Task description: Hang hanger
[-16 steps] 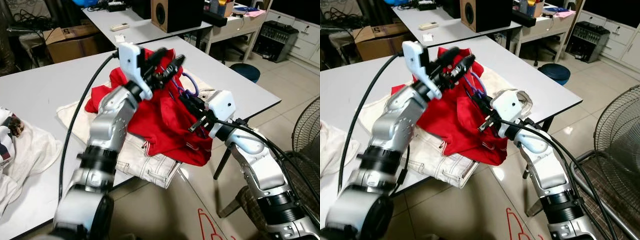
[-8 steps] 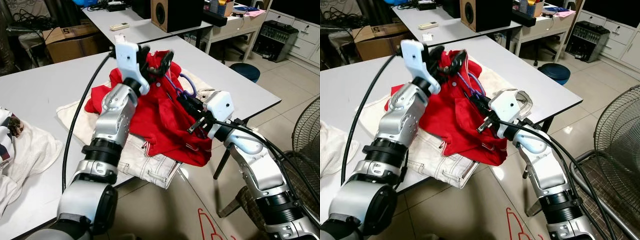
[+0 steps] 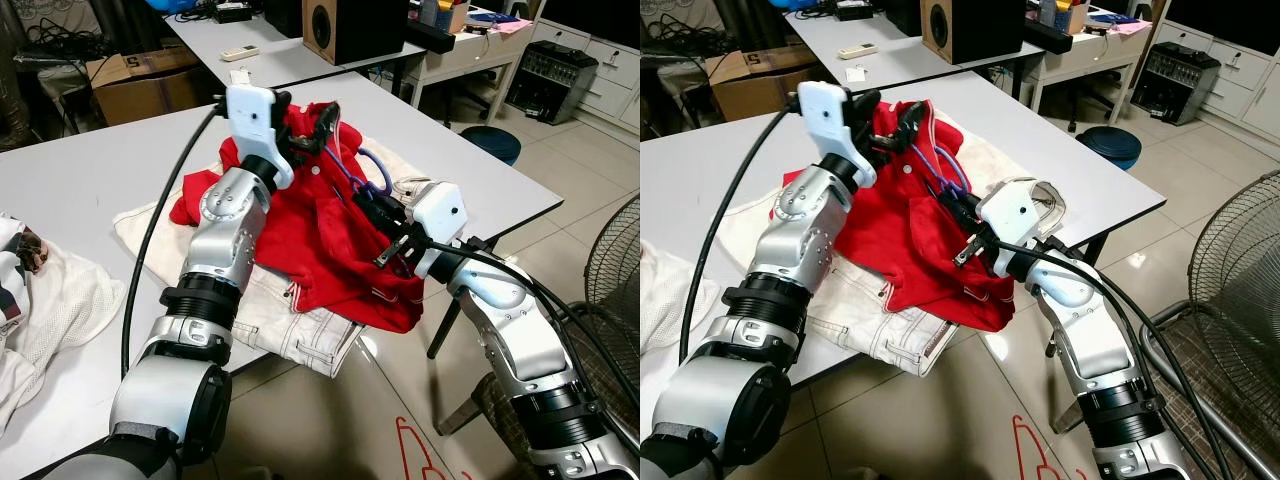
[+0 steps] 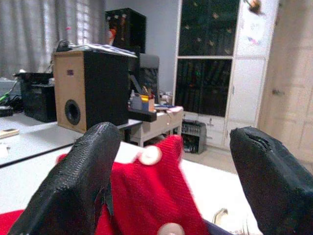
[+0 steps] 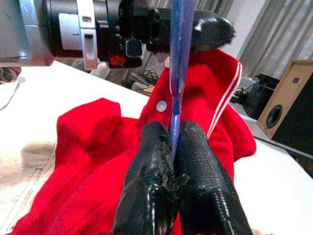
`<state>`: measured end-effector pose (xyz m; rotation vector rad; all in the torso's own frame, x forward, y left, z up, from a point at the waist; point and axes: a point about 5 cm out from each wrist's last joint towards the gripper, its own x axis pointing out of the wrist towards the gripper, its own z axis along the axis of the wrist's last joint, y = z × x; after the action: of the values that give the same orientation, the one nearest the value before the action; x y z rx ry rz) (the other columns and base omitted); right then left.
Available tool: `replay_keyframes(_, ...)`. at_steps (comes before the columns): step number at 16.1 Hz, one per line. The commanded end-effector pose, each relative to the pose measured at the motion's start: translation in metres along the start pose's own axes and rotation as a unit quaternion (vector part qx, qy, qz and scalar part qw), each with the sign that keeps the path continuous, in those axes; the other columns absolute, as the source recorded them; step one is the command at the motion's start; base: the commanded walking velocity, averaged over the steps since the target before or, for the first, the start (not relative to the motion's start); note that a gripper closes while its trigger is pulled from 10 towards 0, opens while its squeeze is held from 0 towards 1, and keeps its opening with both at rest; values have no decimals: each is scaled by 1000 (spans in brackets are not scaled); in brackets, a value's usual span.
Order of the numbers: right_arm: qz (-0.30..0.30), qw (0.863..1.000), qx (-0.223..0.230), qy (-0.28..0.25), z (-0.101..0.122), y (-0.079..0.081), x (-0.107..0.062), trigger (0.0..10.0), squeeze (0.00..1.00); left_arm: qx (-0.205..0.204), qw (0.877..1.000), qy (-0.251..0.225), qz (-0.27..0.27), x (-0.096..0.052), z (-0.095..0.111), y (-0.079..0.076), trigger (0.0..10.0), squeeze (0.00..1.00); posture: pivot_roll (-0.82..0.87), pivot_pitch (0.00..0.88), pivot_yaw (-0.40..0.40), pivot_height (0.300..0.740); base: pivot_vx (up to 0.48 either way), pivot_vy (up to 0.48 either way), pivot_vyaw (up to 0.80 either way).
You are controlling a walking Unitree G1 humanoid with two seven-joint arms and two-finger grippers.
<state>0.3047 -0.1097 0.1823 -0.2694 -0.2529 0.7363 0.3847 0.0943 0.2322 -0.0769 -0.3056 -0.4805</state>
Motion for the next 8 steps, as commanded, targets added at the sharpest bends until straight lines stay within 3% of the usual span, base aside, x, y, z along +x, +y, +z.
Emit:
replay_keyframes(1, 2, 1000, -8, -11, 4, -2, 1, 10000, 0, 15, 1000, 15, -9, 0, -4, -2, 8706, 0, 12, 0, 51, 740, 0, 0, 0)
replay_keyframes(2, 2, 1000, -9, -11, 4, -2, 1, 10000, 0, 18, 1000, 15, -3, 1, -4, -1, 3412, 0, 11, 0, 50, 740, 0, 0, 0)
replay_keyframes(3, 2, 1000, -9, -11, 4, -2, 1, 10000, 0, 20, 1000, 15, 4, 1, -4, 1, 706, 0, 11, 0, 50, 740, 0, 0, 0)
replay_keyframes(4, 3, 1000, -9, -10, 4, -2, 1, 10000, 0, 18, 1000, 14, 7, 2, -4, 2, 0, 0, 11, 0, 49, 740, 0, 0, 0)
replay_keyframes(8, 7, 1000, -10, -11, 5, -2, 1, 10000, 0, 21, 999, 19, 17, 1, -5, 6, 0, 0, 11, 0, 49, 740, 0, 0, 0)
